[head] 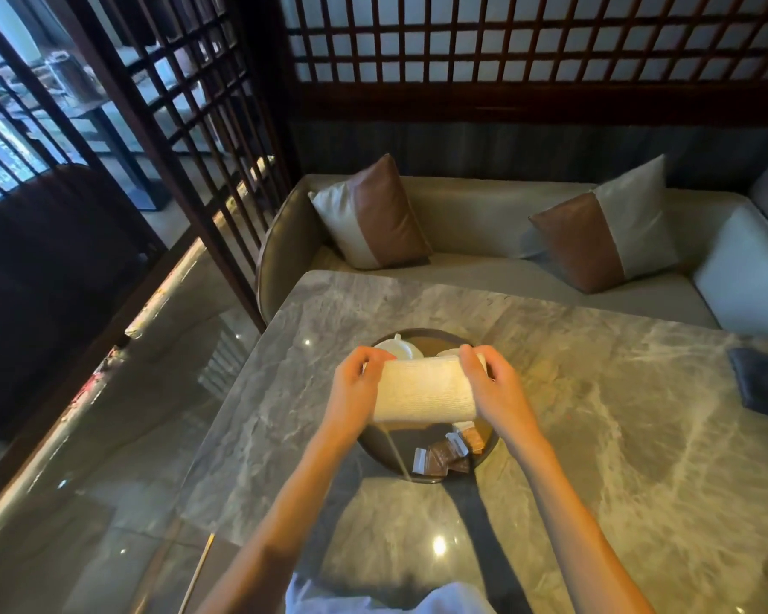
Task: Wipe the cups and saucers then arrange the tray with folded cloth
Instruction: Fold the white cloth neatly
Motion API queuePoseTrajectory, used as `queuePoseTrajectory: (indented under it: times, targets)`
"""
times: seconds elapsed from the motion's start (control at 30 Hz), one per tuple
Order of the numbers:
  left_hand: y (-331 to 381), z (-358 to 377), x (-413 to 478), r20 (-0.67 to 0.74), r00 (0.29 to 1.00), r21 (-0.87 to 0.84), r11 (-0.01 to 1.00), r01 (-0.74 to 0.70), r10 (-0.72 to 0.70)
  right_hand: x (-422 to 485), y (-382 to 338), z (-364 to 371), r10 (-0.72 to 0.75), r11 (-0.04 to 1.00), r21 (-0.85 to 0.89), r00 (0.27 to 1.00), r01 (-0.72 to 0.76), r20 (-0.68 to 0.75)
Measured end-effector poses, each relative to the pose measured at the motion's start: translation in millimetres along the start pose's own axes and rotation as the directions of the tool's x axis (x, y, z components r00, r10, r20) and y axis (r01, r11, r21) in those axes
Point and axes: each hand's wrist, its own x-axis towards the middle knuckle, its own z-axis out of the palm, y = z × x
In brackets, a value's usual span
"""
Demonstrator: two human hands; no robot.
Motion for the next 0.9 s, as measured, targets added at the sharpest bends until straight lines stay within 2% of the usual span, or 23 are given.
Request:
queuePoseTrajectory:
  times: [0.13,0.23,0.3,0.4,0.5,0.57,0.63,0.7,0.9]
  targets:
    - [-33,-14,4,0.062,0.989,-0.079,0.987,0.139,-0.135,3,23,20,0.07,0.997,0.034,0.997,-0.068,-0.042]
    - [-61,-28,14,0.217,0.939,-0.136,0.944,0.299,-0.266,0,46,34,0.232,0.964,0.143,0.972,-0.224,-0.039]
    - [-77,-35,23,0.341,0.888,-0.169,0.91,0.38,-0.307,1,60,41,0.342,0.921,0.189,0.939,-0.34,0.022]
    - [-100,-45,42,0.461,0.822,-0.141,0.887,0.44,-0.335,6,79,47,0.449,0.842,0.232,0.871,-0.487,0.199]
    - [-122,-52,67,0.52,0.766,-0.118,0.856,0.504,-0.379,20,95,45,0.485,0.766,0.281,0.807,-0.578,0.337]
    - [-137,-52,86,0.515,0.762,-0.073,0.866,0.495,-0.392,33,108,50,0.502,0.738,0.29,0.783,-0.609,0.368]
    - [-152,-48,106,0.462,0.781,-0.011,0.878,0.479,-0.42,45,121,60,0.556,0.727,0.259,0.766,-0.636,0.323]
    - [-167,-40,126,0.411,0.8,0.031,0.884,0.467,-0.437,59,134,73,0.605,0.739,0.203,0.766,-0.642,0.218]
    - [-208,-26,169,0.398,0.827,0.202,0.918,0.342,-0.396,91,163,111,0.672,0.726,0.194,0.741,-0.66,0.008]
